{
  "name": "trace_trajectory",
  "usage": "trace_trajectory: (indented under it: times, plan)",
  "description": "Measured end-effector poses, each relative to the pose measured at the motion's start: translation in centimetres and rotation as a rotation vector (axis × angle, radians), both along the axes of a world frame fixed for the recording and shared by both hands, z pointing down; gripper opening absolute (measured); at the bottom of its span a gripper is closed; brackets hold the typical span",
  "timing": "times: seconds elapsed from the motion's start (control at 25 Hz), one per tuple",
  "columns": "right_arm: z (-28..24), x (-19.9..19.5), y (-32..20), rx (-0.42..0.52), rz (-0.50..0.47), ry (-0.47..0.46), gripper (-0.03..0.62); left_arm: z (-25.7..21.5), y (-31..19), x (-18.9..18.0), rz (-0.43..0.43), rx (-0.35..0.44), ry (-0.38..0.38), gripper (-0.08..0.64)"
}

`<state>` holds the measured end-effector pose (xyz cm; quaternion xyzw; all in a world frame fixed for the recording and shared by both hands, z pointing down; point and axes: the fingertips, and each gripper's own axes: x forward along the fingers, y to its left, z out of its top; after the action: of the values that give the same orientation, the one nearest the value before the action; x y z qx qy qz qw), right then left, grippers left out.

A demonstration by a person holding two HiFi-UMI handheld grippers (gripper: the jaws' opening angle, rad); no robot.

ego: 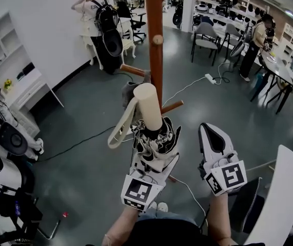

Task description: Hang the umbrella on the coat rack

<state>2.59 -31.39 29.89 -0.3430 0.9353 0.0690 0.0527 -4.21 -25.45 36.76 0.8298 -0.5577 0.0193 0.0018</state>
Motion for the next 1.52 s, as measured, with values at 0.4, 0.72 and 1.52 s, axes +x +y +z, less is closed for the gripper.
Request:
trace_trajectory:
  times: [0.4,0.72,1.52]
  plan:
    - [-6.7,0.0,-0.7,0.083,0.009,-0.007,0.006,-6.1,-2.3,2.2,0.092,0.049,-0.047,0.287]
    - [-9.9,1.1,-2.7,0.121,0.037,-0.011,0.006,-9.5,-5.4,3.6,0.17,0.044,-0.047,0.287]
    - [-10.5,-1.2,-4.4,0.177,0.043,-0.015,0.006,-10.4,-8.5,3.5,0.254,0.046,-0.083,0.287]
